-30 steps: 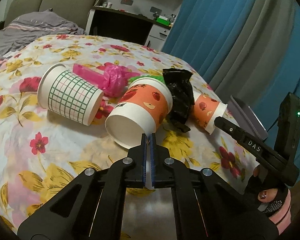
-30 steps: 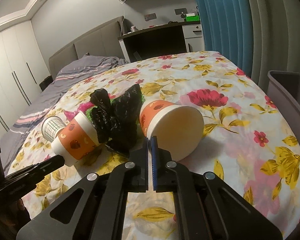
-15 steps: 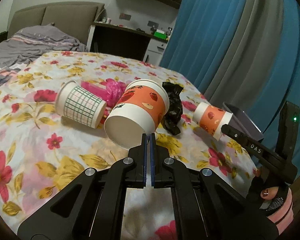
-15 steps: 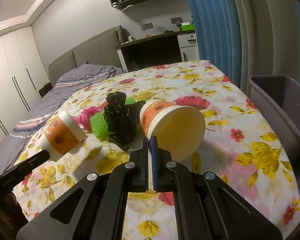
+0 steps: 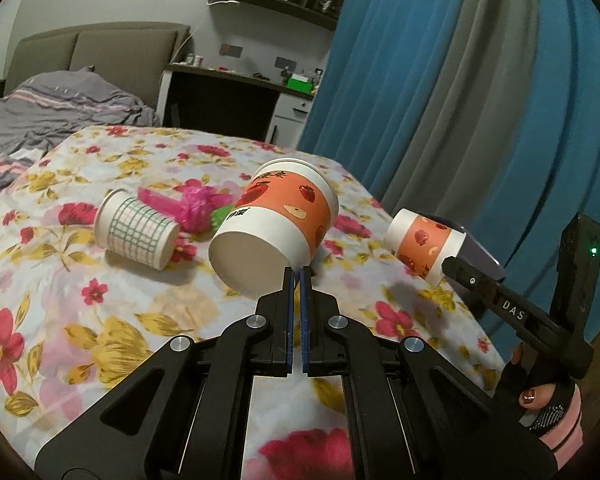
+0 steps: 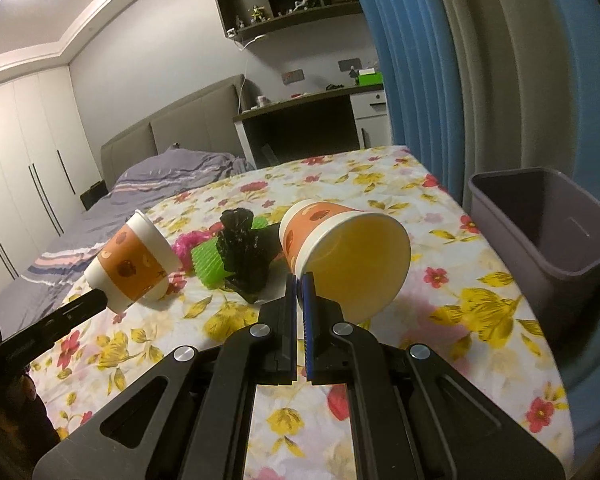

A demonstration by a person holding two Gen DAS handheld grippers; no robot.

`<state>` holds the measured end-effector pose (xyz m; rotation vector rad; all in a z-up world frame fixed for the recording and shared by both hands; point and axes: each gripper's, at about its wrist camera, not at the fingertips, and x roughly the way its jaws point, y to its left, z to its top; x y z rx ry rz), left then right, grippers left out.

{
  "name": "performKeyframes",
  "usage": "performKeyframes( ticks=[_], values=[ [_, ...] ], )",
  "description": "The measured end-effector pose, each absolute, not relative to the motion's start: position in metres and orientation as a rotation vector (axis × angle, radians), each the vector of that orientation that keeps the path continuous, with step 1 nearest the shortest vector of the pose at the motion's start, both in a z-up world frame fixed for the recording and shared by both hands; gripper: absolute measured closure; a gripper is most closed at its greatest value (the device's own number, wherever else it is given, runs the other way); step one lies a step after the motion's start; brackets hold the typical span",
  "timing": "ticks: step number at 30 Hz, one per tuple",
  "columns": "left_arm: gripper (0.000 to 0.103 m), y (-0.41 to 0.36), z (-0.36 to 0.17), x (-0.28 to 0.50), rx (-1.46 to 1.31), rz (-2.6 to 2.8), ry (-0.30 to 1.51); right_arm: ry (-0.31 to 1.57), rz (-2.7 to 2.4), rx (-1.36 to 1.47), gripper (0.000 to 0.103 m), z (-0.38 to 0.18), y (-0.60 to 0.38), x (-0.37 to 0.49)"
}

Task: Collect trash
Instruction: 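Carry both orange cups over the grey bin and lower them in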

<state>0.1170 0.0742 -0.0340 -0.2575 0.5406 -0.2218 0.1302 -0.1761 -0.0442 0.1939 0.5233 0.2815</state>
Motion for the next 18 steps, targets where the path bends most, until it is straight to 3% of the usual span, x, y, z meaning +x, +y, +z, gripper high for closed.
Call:
performKeyframes(
  ticks=[9,18],
  values=[
    [0.101,0.022,-0.013,0.132,-0.195,-0.317,0.512,0.467,0.216,0.192,0.099,-0.03,-0.213,0.119],
    [0.101,-0.083,0.009,0.189,-0.137,-0.493,0.489,0.418,0.042,0.189,0.099,-0.018,-0.289,0.127]
  ],
)
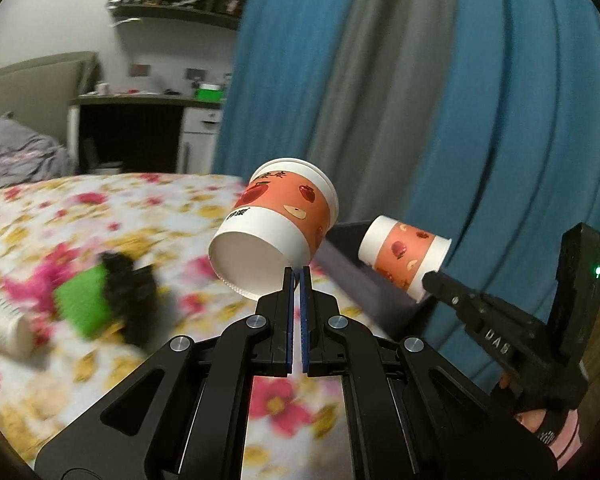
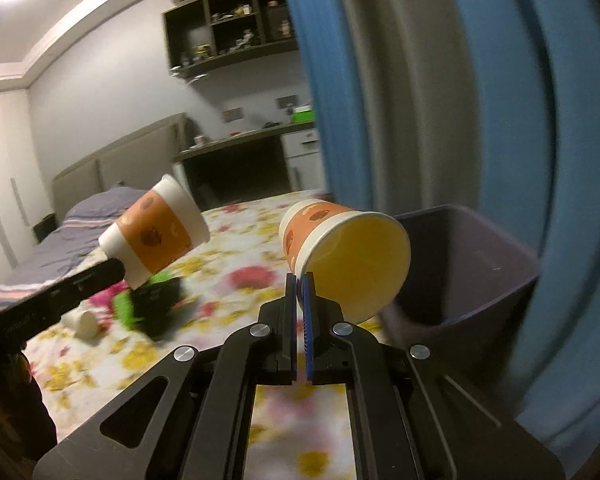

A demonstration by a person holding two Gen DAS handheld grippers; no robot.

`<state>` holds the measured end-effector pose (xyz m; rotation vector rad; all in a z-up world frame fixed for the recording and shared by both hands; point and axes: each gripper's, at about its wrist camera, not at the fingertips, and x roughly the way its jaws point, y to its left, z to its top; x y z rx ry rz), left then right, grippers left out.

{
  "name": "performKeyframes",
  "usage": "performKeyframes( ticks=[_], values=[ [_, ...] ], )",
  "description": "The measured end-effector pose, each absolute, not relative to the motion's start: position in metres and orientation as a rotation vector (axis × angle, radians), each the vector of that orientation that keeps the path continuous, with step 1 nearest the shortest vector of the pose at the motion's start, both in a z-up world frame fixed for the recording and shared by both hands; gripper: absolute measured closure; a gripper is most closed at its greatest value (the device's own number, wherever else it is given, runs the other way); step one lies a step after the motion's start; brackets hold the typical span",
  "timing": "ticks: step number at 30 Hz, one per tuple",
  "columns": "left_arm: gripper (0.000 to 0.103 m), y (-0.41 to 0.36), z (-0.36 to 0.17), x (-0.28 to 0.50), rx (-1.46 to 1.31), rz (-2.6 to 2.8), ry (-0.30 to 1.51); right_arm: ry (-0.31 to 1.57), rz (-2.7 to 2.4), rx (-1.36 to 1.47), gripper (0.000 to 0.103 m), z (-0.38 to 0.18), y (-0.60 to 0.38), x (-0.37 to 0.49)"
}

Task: Collect trash
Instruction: 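Carry both orange cups over the grey bin and lower them in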

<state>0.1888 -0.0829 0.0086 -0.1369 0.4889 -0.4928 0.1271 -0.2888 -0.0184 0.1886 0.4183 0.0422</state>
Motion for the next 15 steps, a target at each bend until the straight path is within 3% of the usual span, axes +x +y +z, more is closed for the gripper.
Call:
performKeyframes(
  ticks=[15],
  values=[
    [0.101,-0.229,-0.029,0.276,-0.079,-0.676,0.6,0.502,-0.119,0.188,0.099,-0.05,-0.376,0.173]
  ],
)
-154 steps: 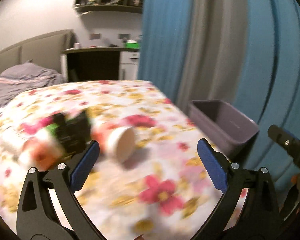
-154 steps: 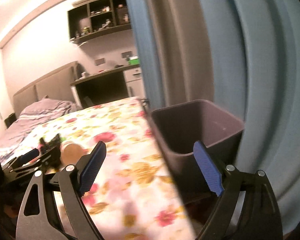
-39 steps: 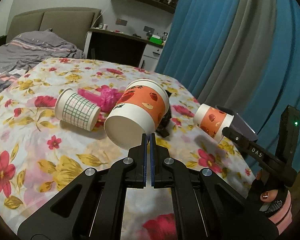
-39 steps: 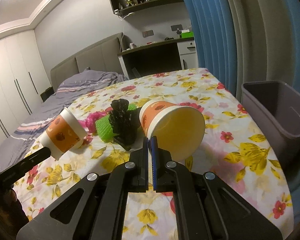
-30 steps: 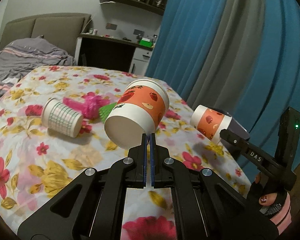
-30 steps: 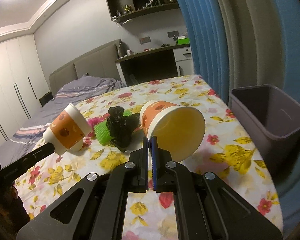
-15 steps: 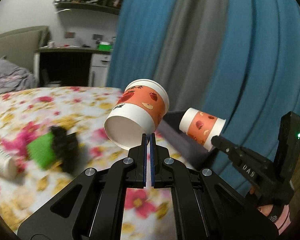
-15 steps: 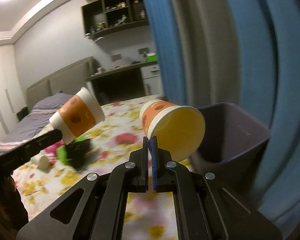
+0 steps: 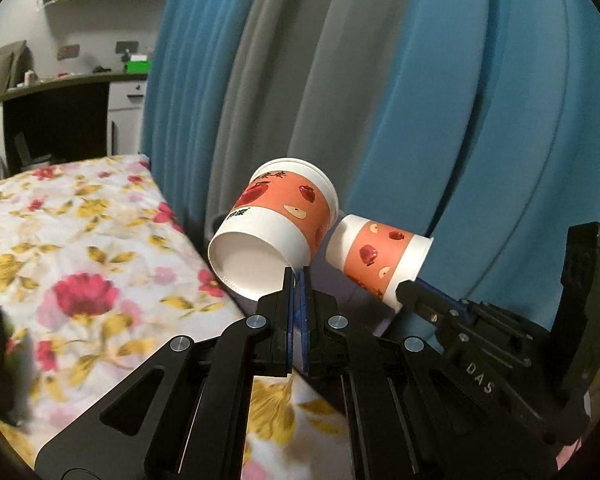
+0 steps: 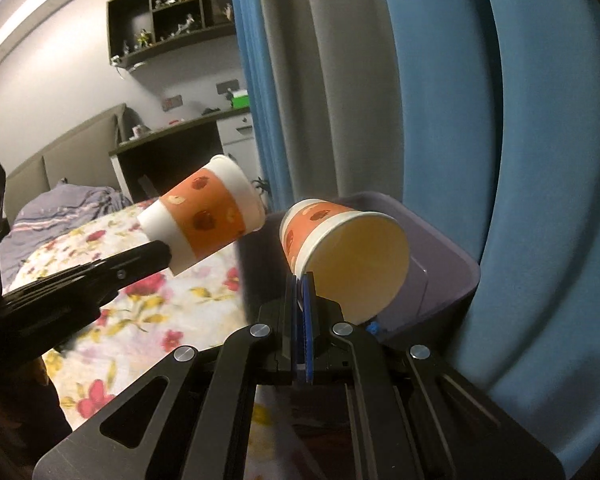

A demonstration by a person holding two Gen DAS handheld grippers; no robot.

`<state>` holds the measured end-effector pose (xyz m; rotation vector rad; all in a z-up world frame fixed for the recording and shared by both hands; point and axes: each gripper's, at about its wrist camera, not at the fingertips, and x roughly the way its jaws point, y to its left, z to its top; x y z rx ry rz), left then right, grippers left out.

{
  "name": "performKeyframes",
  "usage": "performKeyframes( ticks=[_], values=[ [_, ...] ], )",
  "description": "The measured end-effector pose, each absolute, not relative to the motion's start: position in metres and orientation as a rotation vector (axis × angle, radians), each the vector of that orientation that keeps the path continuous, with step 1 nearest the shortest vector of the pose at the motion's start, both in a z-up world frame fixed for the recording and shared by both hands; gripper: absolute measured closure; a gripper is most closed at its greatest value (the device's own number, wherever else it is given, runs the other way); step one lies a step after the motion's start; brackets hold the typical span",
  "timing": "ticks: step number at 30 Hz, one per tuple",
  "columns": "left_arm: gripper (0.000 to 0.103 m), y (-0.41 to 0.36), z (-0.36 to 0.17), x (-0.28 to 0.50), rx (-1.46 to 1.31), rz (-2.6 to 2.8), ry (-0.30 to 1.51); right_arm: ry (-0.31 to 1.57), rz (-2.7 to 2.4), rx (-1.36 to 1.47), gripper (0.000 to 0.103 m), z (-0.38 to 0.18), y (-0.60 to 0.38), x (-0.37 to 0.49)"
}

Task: Collect trash
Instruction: 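Carry both orange cups over the grey bin and lower them in, then open both tools to drop the orange cups into the bin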

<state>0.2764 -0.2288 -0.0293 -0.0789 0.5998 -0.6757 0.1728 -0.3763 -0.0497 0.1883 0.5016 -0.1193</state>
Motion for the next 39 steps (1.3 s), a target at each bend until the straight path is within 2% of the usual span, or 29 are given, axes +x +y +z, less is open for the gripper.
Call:
performKeyframes(
  ticks=[34,36,37,38,39],
  values=[
    [0.101,-0.279,-0.067,0.32,-0.092,-0.745,0.734,0.611,-0.116,0.194,0.099,-0.074,-0.395,0.198],
    [0.095,-0.277,-0.068,0.32,-0.1,-0.742,0.737,0.61,-0.117,0.197,0.099,-0.074,-0.396,0.198],
    [0.083,-0.274,-0.067,0.32,-0.098,-0.719,0.732,0.608,-0.117,0.199,0.099,-0.074,-0.396,0.198],
    [0.066,-0.271,-0.066,0.319,-0.098,-0.707,0.727,0.609,-0.115,0.199,0.099,-0.074,-0.396,0.198],
    [0.056,-0.267,-0.065,0.318,-0.105,-0.699,0.721,0.608,-0.116,0.201,0.096,-0.074,-0.397,0.197]
  ],
)
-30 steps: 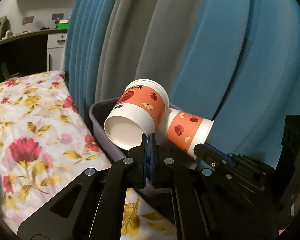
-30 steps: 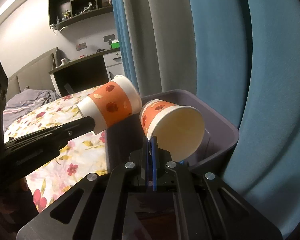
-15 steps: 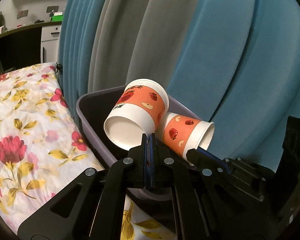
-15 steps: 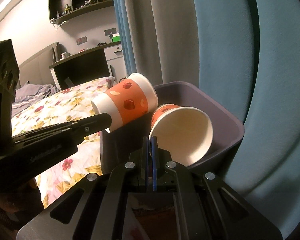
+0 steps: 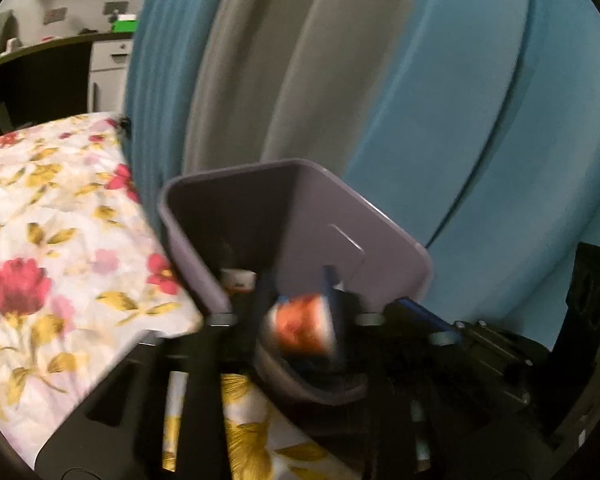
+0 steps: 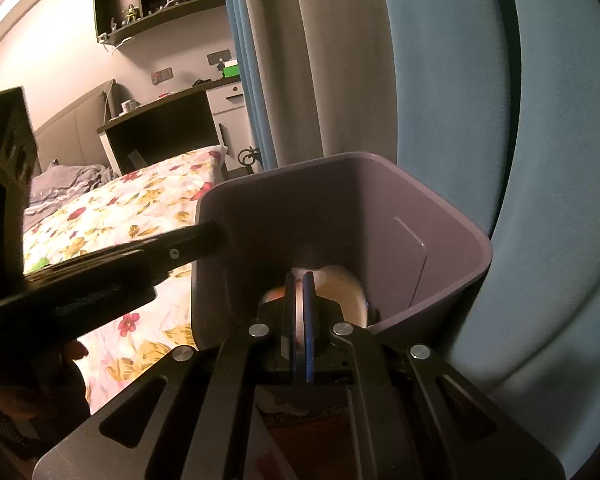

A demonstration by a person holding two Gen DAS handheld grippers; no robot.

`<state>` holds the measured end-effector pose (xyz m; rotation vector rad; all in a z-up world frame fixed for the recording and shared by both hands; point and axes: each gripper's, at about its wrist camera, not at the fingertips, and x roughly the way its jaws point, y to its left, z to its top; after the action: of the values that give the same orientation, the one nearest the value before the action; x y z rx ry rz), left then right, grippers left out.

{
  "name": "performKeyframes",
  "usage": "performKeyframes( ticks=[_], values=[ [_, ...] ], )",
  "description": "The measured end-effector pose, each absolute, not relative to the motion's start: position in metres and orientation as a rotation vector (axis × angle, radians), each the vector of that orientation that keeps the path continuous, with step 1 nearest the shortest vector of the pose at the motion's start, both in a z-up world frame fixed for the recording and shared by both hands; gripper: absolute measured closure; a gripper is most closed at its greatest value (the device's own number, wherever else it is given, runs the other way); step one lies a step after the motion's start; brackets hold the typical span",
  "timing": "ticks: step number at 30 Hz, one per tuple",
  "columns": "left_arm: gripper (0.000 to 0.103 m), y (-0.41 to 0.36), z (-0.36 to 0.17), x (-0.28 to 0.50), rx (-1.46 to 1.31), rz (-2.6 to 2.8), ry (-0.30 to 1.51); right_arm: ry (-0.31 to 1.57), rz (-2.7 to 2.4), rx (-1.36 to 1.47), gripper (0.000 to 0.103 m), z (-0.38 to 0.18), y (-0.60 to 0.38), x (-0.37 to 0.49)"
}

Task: Collect trash
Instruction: 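Open both tools to drop the orange cups into the bin, then move both open tools back toward the bed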

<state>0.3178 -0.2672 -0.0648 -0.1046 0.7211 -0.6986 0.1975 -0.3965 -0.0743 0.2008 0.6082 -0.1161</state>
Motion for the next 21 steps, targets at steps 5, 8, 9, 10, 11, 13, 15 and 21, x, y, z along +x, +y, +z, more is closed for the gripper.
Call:
performKeyframes(
  ticks=[5,8,9,10,11,13,15,21],
  values=[
    [0.017,-0.235,-0.055,0.305,-0.115,-0.583,0.665,0.581,-0.137,0.225,0.063,-0.072,-0.4,0.184],
    [0.012,-0.211,-0.048,0.291,-0.088,-0.496,0.635,0.558,-0.153,0.241,0.051,-0.065,-0.398,0.171],
    [0.011,-0.2,-0.045,0.284,-0.081,-0.461,0.624,0.547,-0.156,0.243,0.045,-0.063,-0.397,0.167],
    [0.009,-0.189,-0.043,0.278,-0.081,-0.424,0.614,0.529,-0.163,0.242,0.041,-0.06,-0.394,0.161],
    [0.007,-0.18,-0.042,0.273,-0.084,-0.399,0.605,0.515,-0.173,0.241,0.035,-0.057,-0.39,0.156],
    [0.006,-0.157,-0.039,0.26,-0.097,-0.336,0.586,0.483,-0.179,0.246,0.026,-0.05,-0.381,0.146],
    [0.006,-0.133,-0.037,0.248,-0.111,-0.27,0.581,0.463,-0.168,0.256,0.018,-0.046,-0.369,0.139],
    [0.006,-0.052,-0.039,0.212,-0.138,-0.064,0.575,0.439,-0.089,0.248,0.015,-0.037,-0.319,0.131]
  ],
)
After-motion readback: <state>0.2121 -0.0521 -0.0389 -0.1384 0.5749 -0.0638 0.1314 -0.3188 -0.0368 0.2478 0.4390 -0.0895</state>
